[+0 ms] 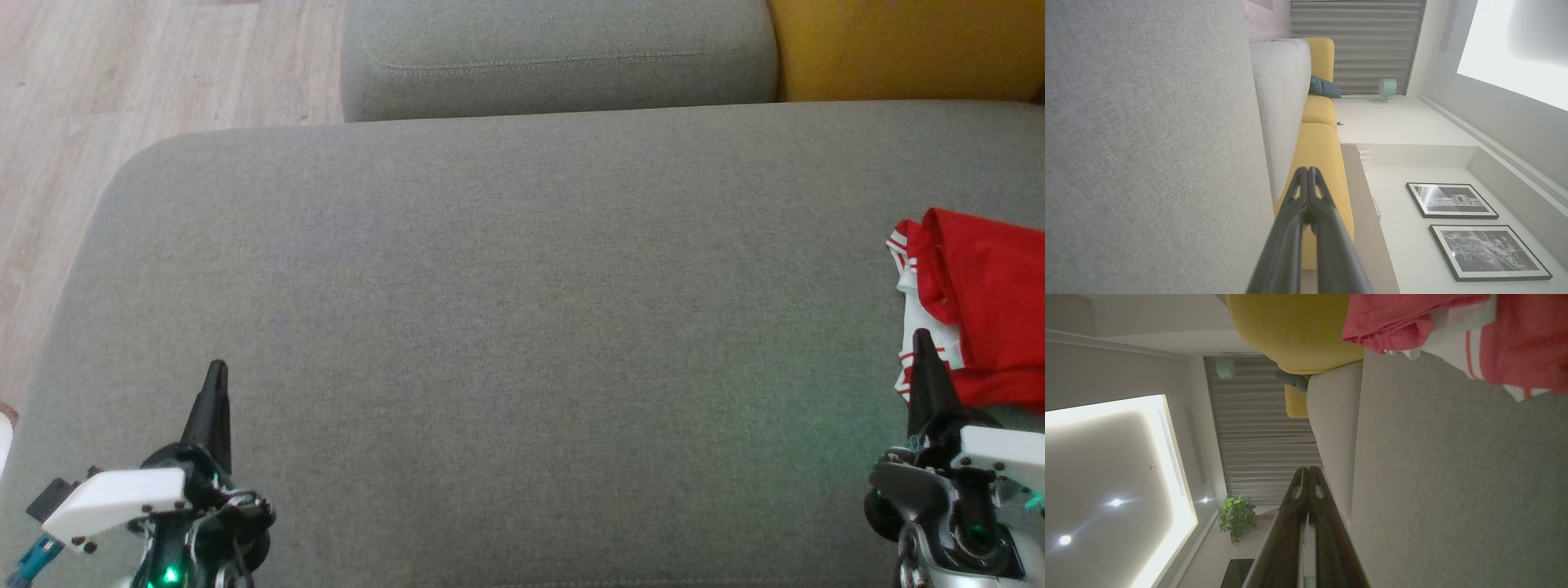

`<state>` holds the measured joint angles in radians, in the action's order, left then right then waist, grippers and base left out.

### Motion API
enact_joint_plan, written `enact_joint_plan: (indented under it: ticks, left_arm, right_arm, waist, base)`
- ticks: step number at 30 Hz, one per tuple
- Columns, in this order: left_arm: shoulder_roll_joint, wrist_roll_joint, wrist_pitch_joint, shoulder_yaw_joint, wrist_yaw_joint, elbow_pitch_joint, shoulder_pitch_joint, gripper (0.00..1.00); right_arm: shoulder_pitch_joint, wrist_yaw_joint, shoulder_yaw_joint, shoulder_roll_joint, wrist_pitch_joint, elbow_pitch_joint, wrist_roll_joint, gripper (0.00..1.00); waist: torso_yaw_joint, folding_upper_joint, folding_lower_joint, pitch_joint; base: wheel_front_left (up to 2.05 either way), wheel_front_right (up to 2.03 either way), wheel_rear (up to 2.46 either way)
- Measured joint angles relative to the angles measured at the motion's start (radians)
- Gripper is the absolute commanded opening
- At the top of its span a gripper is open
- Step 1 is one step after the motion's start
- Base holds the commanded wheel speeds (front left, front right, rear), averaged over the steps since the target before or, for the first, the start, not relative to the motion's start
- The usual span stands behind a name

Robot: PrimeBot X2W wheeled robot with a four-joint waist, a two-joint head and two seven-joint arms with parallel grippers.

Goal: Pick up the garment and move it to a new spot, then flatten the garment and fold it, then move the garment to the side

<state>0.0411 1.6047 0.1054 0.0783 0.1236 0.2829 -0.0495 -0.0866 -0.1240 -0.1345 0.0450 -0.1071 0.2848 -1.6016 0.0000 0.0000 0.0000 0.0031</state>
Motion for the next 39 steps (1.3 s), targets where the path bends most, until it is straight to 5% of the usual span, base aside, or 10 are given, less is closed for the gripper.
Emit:
enact_joint_plan:
  ticks: [39]
  left_arm:
    - [0.0, 0.0, 0.0, 0.0, 0.0, 0.0, 0.0, 0.0]
  right_arm:
    - [0.0, 0.0, 0.0, 0.0, 0.0, -0.001, 0.0, 0.0]
  waist:
    - [0.0, 0.0, 0.0, 0.0]
  base:
    - [0.0, 0.0, 0.0]
